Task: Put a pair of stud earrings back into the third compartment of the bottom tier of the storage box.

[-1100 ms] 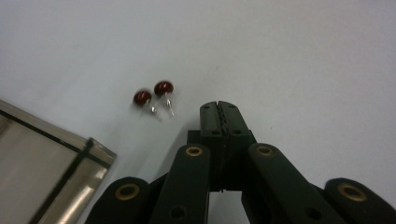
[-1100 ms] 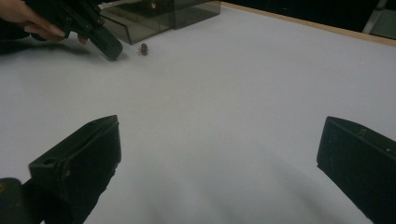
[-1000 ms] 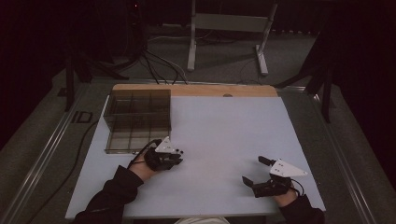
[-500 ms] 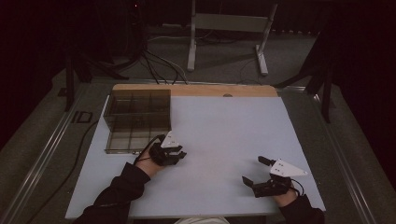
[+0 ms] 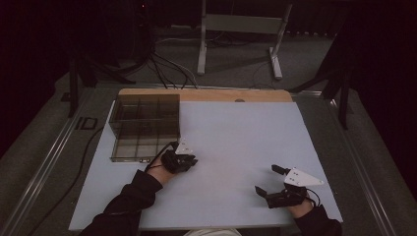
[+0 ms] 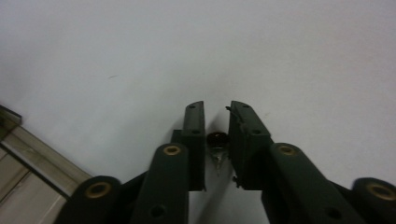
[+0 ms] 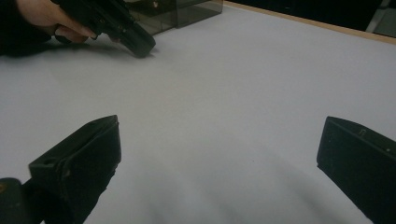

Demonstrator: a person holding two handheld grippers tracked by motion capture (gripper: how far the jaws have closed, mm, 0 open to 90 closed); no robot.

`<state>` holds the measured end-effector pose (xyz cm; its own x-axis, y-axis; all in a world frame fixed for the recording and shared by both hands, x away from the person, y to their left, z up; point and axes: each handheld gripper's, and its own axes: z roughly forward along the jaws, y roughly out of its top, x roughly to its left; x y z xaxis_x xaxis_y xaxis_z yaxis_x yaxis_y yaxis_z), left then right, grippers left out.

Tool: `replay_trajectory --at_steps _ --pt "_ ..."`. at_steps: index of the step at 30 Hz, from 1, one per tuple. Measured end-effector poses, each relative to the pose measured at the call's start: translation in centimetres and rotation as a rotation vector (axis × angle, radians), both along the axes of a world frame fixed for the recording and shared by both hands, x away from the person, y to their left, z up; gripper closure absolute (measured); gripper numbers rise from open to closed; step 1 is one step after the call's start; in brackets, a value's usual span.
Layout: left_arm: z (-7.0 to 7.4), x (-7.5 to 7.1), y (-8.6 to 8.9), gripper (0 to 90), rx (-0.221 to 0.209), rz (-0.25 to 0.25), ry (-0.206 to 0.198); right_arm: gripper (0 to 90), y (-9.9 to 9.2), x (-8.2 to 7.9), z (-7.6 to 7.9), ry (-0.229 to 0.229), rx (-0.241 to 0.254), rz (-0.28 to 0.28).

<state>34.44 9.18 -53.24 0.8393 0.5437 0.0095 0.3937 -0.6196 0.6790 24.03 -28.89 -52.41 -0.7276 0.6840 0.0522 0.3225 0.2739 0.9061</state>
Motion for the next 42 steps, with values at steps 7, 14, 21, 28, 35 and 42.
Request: replay_trajectory --at_steps 7,14,21,28,35,42 --pt "0.0 0.0 0.0 81.3 -0.003 0.005 0.01 0.1 0.0 0.0 0.0 -0.001 0.0 -0.001" --pt "0.7 -0.3 -0.1 81.5 -0.01 -0.011 0.012 0.1 0.0 0.0 0.0 -0.001 0.0 -0.003" --pt "1.8 -0.9 0.2 81.5 -0.023 -0.033 0.017 0.1 0.0 0.0 0.0 -0.001 -0.001 -0.001" --pt "2.9 -1.2 0.8 81.5 -0.044 -0.042 0.032 0.1 0.0 0.0 0.0 0.002 0.0 -0.003" --pt "4.3 -1.7 1.2 81.5 -0.054 -0.054 0.025 0.1 0.1 0.0 0.0 0.003 0.001 -0.005" --pt "5.6 -1.9 1.7 81.5 -0.074 -0.059 0.026 0.1 0.1 0.0 0.0 0.003 -0.003 -0.003"
